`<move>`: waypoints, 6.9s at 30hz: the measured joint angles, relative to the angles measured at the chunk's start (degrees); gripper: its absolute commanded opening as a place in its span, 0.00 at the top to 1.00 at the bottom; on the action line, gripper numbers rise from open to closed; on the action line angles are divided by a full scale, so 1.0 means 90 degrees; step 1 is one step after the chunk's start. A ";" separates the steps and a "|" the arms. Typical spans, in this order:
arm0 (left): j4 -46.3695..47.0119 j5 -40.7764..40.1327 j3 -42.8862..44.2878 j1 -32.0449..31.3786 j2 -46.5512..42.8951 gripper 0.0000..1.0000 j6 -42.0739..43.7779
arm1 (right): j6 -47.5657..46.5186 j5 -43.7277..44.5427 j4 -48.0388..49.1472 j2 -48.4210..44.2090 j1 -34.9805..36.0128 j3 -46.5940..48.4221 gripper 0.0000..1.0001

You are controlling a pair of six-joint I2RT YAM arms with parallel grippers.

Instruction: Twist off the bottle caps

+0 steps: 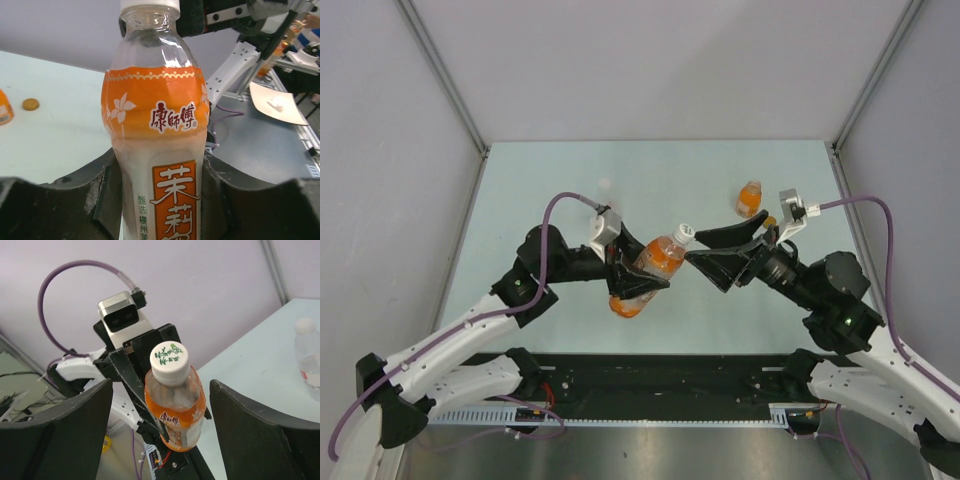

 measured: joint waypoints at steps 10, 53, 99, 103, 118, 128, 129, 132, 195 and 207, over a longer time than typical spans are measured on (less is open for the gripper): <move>-0.0646 -0.2137 0.0005 -0.0542 -0.0202 1.00 0.1052 | -0.0090 0.1698 -0.1200 -0.0112 0.0151 0.1044 0.19; -0.0741 -0.7686 0.0097 -0.2754 0.0481 1.00 0.2888 | 0.0335 0.3546 -0.2215 0.1338 0.0624 0.1265 0.38; -0.0024 0.0063 0.0430 -0.0767 0.0056 1.00 -0.0100 | -0.1095 -0.1838 0.0843 0.0738 -0.0369 0.0682 1.00; 0.0661 0.1336 0.0454 -0.0755 0.0469 1.00 -0.0852 | -0.1100 -0.2812 0.1151 0.0767 -0.0415 0.0682 1.00; 0.1812 0.3201 0.0461 -0.0738 0.0923 1.00 -0.2280 | -0.1120 -0.4716 0.1642 0.0828 -0.0627 0.0682 1.00; 0.2608 0.3808 0.0461 -0.0741 0.1175 1.00 -0.2973 | -0.1052 -0.5435 0.2137 0.1015 -0.0658 0.0687 1.00; 0.2608 0.3847 0.0461 -0.0741 0.1180 1.00 -0.2982 | -0.1052 -0.5486 0.2149 0.1025 -0.0658 0.0687 1.00; 0.2492 0.3893 0.0461 -0.0741 0.1185 1.00 -0.2902 | -0.1054 -0.5574 0.2152 0.1035 -0.0668 0.0687 0.85; -0.2637 -0.7601 0.1647 -0.2540 0.1343 1.00 0.2458 | 0.0104 0.2358 -0.1001 0.1190 -0.0291 0.0906 0.37; -0.2635 -0.7628 0.1644 -0.2582 0.1350 1.00 0.2504 | 0.0102 0.2259 -0.0971 0.1387 -0.0291 0.0906 0.53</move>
